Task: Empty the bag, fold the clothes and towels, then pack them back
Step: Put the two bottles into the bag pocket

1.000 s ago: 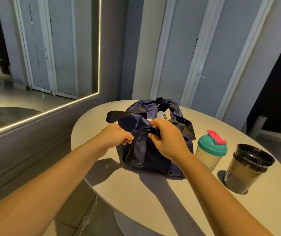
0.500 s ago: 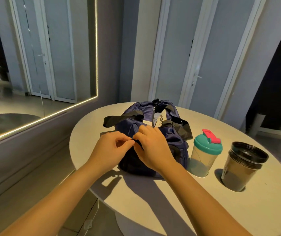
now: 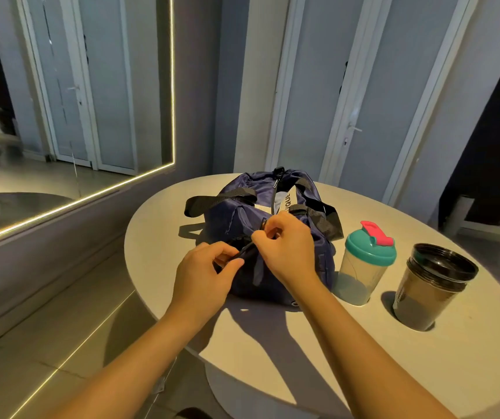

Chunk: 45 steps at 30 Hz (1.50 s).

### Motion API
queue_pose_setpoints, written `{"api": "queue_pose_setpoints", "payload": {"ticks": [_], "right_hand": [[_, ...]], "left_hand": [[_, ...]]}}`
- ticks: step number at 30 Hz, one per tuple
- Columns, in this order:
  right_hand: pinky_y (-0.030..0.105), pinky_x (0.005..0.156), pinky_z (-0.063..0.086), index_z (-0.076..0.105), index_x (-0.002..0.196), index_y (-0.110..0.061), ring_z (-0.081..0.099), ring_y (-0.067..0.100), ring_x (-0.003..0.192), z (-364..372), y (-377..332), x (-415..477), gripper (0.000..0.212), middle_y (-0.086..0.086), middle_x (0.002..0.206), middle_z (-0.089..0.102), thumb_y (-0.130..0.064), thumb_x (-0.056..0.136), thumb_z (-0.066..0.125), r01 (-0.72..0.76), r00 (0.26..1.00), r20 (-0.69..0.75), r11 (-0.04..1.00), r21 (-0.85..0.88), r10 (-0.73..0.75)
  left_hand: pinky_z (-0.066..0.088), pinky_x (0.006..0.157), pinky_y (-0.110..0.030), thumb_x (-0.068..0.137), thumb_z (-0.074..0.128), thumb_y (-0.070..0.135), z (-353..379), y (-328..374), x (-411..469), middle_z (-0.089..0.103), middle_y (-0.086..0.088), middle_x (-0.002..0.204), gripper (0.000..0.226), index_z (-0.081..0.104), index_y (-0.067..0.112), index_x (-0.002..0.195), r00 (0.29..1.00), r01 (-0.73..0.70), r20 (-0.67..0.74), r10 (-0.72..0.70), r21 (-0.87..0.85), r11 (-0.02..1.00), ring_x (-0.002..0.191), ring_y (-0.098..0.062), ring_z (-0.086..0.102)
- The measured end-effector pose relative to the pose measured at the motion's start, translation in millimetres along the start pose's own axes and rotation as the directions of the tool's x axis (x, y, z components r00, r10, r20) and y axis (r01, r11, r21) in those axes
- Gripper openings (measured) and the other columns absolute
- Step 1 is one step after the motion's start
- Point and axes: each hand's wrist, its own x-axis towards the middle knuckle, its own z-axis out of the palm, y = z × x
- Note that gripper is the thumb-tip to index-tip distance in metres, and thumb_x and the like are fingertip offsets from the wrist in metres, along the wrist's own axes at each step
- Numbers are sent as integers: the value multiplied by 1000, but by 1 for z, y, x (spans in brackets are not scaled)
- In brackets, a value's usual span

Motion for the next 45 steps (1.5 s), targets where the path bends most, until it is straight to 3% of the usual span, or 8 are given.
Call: {"api": "queue_pose_setpoints", "payload": {"ticks": [11, 20, 27, 31, 35, 38, 41, 45], "right_hand": [[43, 58, 48, 62, 61, -4, 44, 14, 55, -36, 25, 1, 24, 11, 55, 53, -21, 79, 67, -230, 973, 52, 968, 100, 226], [33, 57, 30, 53, 66, 11, 34, 17, 59, -66, 72, -23, 27, 9, 56, 39, -6, 84, 64, -362, 920, -57, 897, 253, 387], [29, 54, 28, 48, 53, -14, 31, 18, 57, -71, 115, -59, 35, 4, 53, 36, -6, 82, 66, -586, 778, -32, 742, 326, 628], [36, 55, 32, 46, 54, -14, 36, 25, 55, -67, 135, -77, 33, 11, 52, 40, -15, 81, 66, -679, 733, 24, 728, 88, 680], [33, 59, 40, 53, 69, -13, 57, 30, 68, -69, 137, -78, 28, 9, 68, 59, -33, 86, 64, -567, 764, 86, 730, -382, 639], [31, 61, 39, 51, 77, -15, 58, 30, 75, -75, 132, -74, 28, 8, 79, 60, -38, 90, 62, -512, 760, 124, 705, -491, 638], [29, 52, 34, 49, 67, -15, 56, 25, 65, -86, 129, -75, 32, 5, 68, 59, -34, 89, 63, -486, 776, 156, 736, -471, 612], [29, 53, 37, 54, 70, -18, 52, 17, 63, -117, 102, -67, 27, -2, 64, 54, -27, 94, 60, -372, 903, 55, 838, -399, 427]], "left_hand": [[54, 83, -28, 85, 80, 38, 10, 33, 11, 64, 8, 99, 32, 73, 34, 116, 990, -63, 130, 61, 13, 998, 92, -8, 60], [51, 85, -41, 91, 74, 23, 17, 40, -3, 66, 20, 90, 9, 74, 31, 89, 969, -152, 185, 164, -79, 985, 97, -8, 56], [47, 85, -27, 90, 71, 28, 6, 46, -19, 67, 15, 90, 6, 73, 31, 86, 893, -183, 376, 246, -196, 963, 99, -16, 58], [44, 83, -20, 91, 75, 16, -2, 49, -27, 68, 11, 88, 13, 74, 26, 83, 841, -170, 471, 266, -237, 957, 97, -19, 59], [45, 84, -24, 89, 77, 12, -7, 46, -33, 67, 10, 85, 18, 75, 29, 80, 759, -116, 612, 224, -213, 970, 95, -18, 57], [49, 83, -28, 87, 75, 19, -1, 45, -34, 68, 13, 86, 13, 76, 29, 79, 686, -139, 712, 148, -71, 988, 96, -12, 58], [50, 78, -31, 87, 74, 32, 9, 44, -28, 66, 17, 86, 4, 74, 33, 84, 749, -255, 631, 204, -11, 967, 92, -8, 58], [46, 78, -30, 91, 73, 31, 16, 31, -1, 60, 12, 102, 21, 70, 24, 110, 899, -425, 224, 375, 251, 870, 92, -10, 53]]}}
